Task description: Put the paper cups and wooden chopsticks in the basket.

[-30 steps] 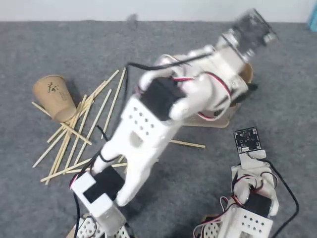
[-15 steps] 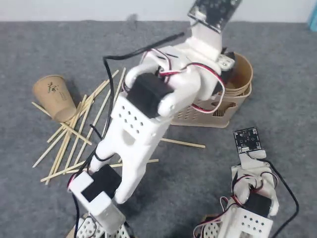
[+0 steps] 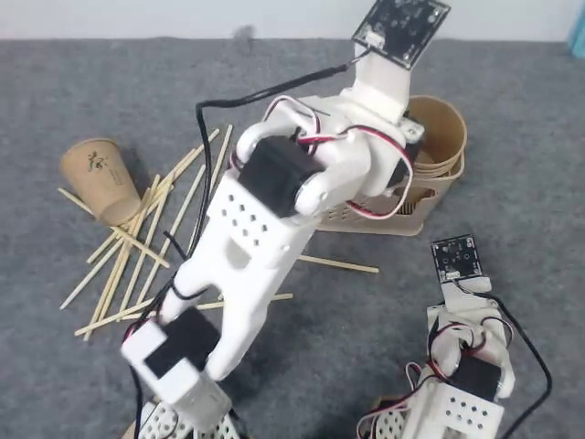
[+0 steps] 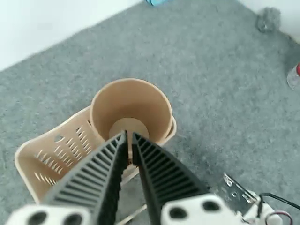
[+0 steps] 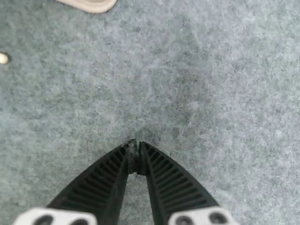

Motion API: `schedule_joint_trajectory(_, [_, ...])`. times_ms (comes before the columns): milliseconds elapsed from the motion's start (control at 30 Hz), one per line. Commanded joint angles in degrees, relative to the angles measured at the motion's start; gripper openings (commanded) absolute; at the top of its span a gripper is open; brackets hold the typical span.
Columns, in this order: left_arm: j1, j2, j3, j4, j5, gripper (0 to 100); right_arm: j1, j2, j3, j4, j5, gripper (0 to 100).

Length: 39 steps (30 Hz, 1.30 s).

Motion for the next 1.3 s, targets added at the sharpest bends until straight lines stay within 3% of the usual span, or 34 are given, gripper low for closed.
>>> schedule_joint_trajectory(0, [0.62,-7.91,4.62,-1.32,0.26,1,-0.75,-1.1,-0.26,-0.22,0.97,0.8])
schedule_joint_trajectory(133, [0.62,-15.03,16.13,-4.92,0.26,1,-0.75,-1.1,-0.26,-0.22,0.97,0.8])
schedule_joint_trajectory(233, [0.44,-21.54,26.42,-11.96,0.26,1,-0.75,-1.1,-0.26,-0.22,0.97,0.8])
schedule_joint_trajectory(533, [0.62,-35.6,60.44,-49.41,0.79,1,-0.75,-1.1,-0.26,-0.22,0.97,0.8])
schedule_joint_trajectory(633, [0.62,-36.13,66.59,-57.14,0.79,1,-0.75,-1.1,-0.26,-0.22,0.97,0.8])
schedule_joint_trajectory(967, [1.23,-27.52,73.01,-67.69,0.79,1,-0.75,-1.1,-0.26,-0.22,0.97,0.8])
schedule_joint_trajectory(1267, [1.49,-21.27,74.86,-68.13,0.53,1,-0.75,-1.1,-0.26,-0.22,0.97,0.8])
